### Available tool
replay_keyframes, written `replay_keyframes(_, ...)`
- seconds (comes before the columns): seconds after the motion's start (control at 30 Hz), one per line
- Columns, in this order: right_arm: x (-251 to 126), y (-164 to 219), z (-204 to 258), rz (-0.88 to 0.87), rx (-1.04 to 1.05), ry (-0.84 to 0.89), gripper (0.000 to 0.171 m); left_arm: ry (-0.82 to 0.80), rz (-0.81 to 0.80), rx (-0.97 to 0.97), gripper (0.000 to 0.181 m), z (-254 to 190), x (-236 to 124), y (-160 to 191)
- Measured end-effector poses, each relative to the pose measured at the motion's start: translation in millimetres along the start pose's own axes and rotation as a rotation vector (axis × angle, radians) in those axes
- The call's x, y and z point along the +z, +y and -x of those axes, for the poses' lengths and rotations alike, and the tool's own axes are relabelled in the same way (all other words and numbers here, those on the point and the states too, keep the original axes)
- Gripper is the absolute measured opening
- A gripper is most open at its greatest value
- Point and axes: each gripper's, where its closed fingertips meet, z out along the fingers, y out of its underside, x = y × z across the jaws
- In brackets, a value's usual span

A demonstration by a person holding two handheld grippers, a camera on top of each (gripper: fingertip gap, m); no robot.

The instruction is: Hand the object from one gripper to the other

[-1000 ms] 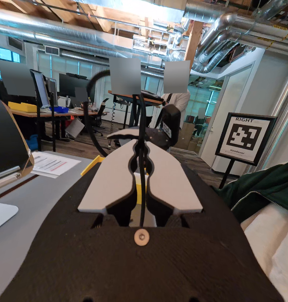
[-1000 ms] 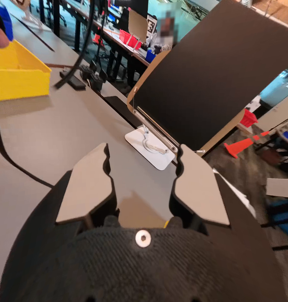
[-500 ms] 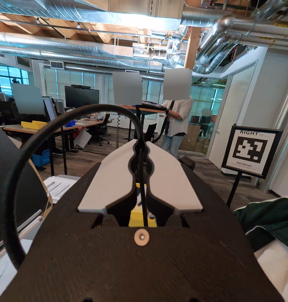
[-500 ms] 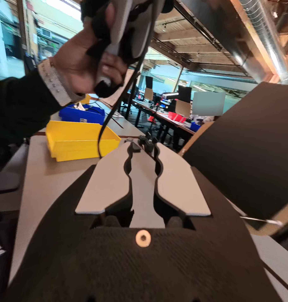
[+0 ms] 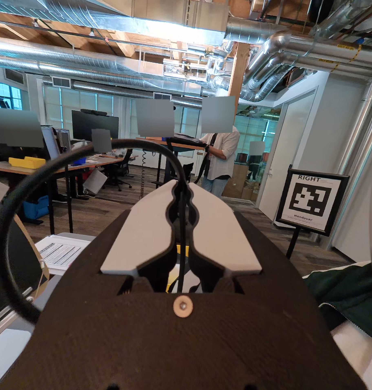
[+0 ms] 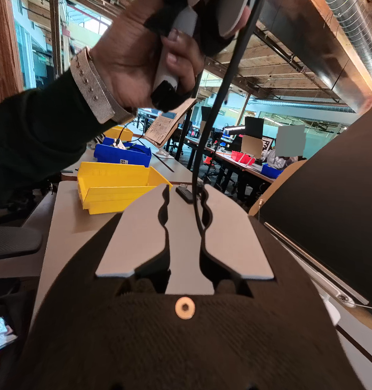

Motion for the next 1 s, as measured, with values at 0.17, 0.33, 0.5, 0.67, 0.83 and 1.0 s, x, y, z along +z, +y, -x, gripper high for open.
replay_keyframes(0.17, -3.3, -6.8, 1.1, -0.034, 0.051, -0.030, 0.028, 0.040, -0.014, -0.056, 0.003, -2.3, 8.2, 5.6)
replay_keyframes(0.33, 0.2, -2.9, 1.7, -0.030, 0.077, -0.030, 0.029, 0.084, -0.012, -0.101, 0.003, -8.4, 17.3, 11.5)
replay_keyframes(0.5, -1.0, -9.7, 9.8, -0.061, 0.092, -0.071, 0.004, 0.110, -0.008, -0.120, 0.004, -13.3, 24.1, 17.0)
replay_keyframes(0.67, -7.6, -25.3, 11.6, -0.094, 0.058, -0.065, 0.004, 0.091, -0.040, -0.124, 0.003, -6.2, 16.9, 13.6)
replay_keyframes(0.83, -14.2, -39.2, 13.3, -0.116, 0.064, -0.075, 0.004, 0.008, -0.040, -0.124, 0.009, 15.9, -0.4, 18.4)
replay_keyframes(1.0, -23.0, -64.7, 12.6, -0.148, 0.048, -0.025, 0.004, -0.034, 0.181, -0.345, 0.026, 51.4, -29.8, 78.2)
